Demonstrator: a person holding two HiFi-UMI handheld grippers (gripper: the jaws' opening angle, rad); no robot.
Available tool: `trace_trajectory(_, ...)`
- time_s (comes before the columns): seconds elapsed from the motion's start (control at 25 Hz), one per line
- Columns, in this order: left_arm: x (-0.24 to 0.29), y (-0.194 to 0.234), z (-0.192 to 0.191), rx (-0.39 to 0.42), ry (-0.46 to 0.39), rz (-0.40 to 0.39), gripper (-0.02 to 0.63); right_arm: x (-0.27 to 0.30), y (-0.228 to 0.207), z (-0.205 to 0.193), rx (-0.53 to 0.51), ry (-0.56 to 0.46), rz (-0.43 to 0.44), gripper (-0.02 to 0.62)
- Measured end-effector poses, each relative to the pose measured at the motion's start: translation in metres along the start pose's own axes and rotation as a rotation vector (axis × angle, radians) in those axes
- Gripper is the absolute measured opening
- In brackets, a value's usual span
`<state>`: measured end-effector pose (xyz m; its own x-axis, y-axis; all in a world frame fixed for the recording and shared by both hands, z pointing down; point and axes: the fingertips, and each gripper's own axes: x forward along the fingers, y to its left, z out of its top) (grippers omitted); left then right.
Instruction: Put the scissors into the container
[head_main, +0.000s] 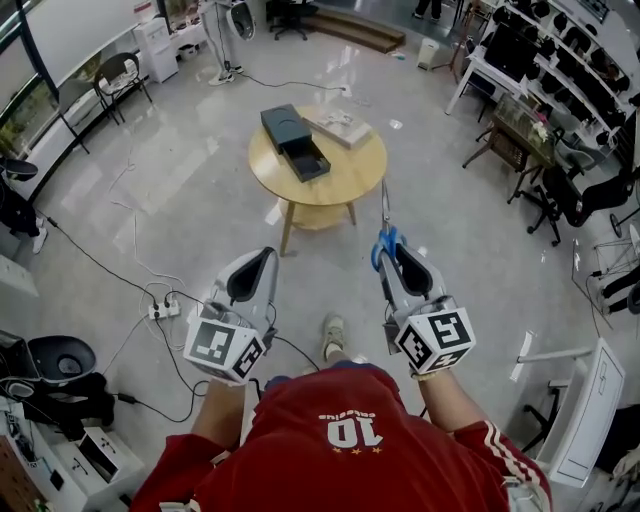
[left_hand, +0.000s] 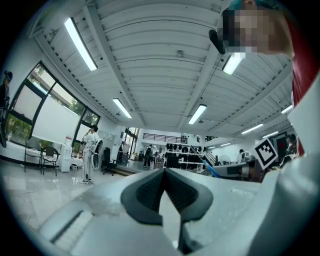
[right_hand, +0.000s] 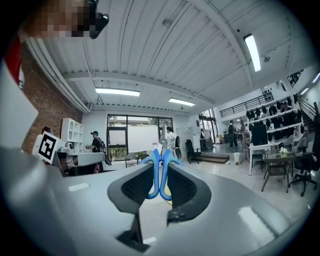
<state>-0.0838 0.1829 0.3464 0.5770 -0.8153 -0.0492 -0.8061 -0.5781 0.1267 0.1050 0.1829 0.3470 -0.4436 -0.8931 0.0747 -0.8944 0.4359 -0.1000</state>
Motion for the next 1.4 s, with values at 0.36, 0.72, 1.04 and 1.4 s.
trace_trajectory(0.36, 0.037, 0.028, -0.004, 0.002, 0.011, 0.028, 0.002, 0.048, -0.022, 0.001, 0.015, 0.002, 0.032, 0.089)
trace_trajectory(0.72, 0.112, 0.055, 0.002, 0.015, 0.014, 0.033, 0.002, 0.11, -0.072, 0.01, 0.033, 0.0, 0.049, 0.089)
trace_trajectory(1.04, 0.184, 0.071, 0.003, 0.036, 0.032, 0.044, 0.002, 0.165, -0.123, 0.016, 0.062, 0.013, 0.082, 0.089)
trace_trajectory(1.4, 0.234, 0.081, 0.007, 0.085, 0.059, 0.096, 0.002, 0.201, -0.164, 0.017, 0.093, 0.02, 0.141, 0.089)
